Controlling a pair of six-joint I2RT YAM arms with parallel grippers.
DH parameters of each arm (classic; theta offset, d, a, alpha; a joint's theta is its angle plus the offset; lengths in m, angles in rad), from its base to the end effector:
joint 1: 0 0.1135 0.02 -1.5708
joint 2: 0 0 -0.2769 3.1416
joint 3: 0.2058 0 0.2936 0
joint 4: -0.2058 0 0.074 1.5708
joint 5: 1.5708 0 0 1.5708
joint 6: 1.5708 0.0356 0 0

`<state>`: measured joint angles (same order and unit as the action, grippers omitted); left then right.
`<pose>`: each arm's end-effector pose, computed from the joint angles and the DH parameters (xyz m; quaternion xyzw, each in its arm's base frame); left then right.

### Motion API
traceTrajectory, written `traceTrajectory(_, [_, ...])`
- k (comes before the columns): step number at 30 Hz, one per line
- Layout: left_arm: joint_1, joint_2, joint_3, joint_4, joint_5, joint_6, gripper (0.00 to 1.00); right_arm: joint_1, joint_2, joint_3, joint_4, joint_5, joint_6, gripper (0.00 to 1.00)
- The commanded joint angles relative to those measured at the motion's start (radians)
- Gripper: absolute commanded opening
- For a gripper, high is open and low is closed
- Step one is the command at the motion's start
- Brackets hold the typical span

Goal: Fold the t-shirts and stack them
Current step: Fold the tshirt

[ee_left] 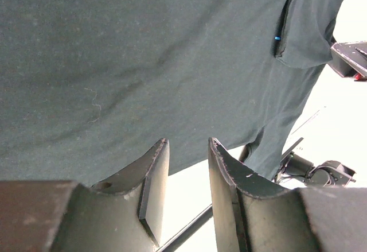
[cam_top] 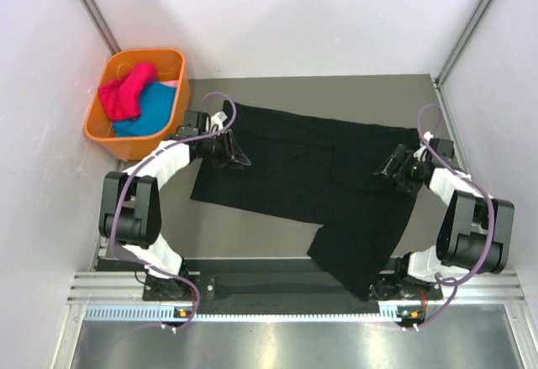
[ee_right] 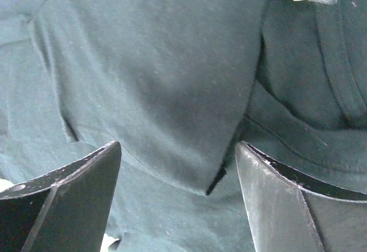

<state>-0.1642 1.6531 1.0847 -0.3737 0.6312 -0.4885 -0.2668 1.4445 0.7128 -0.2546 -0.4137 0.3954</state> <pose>0.3692 -0.0825 0.2022 -0.0512 0.9077 -0.3738 0.1838 0.2911 -0.0647 0.1519 0.2487 0.9055 0.2144 0.2687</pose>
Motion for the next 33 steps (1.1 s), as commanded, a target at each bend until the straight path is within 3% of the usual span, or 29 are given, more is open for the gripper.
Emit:
traceTrajectory(1, [0.002, -0.050, -0.006, 0.030, 0.004, 0.010, 0.38, -0.009, 0.007, -0.006, 0.100, -0.048, -0.027, 0.80])
traceTrajectory(7, [0.003, -0.027, 0.011, -0.005, 0.012, 0.010, 0.38, -0.008, 0.019, -0.006, 0.106, -0.103, 0.031, 0.75])
traceTrajectory(20, [0.003, -0.006, 0.014, -0.007, 0.010, 0.010, 0.38, -0.009, -0.139, -0.148, 0.156, -0.143, 0.158, 0.65])
traceTrajectory(24, [0.003, 0.002, 0.024, -0.017, 0.015, 0.018, 0.38, -0.009, -0.116, -0.130, 0.132, -0.128, 0.158, 0.49])
traceTrajectory(30, [0.005, 0.007, 0.027, -0.028, 0.015, 0.030, 0.38, -0.022, -0.088, -0.101, 0.016, -0.048, 0.134, 0.12])
traceTrajectory(33, [0.005, 0.005, 0.027, -0.034, 0.012, 0.033, 0.38, -0.037, -0.076, -0.055, -0.108, 0.019, 0.097, 0.03])
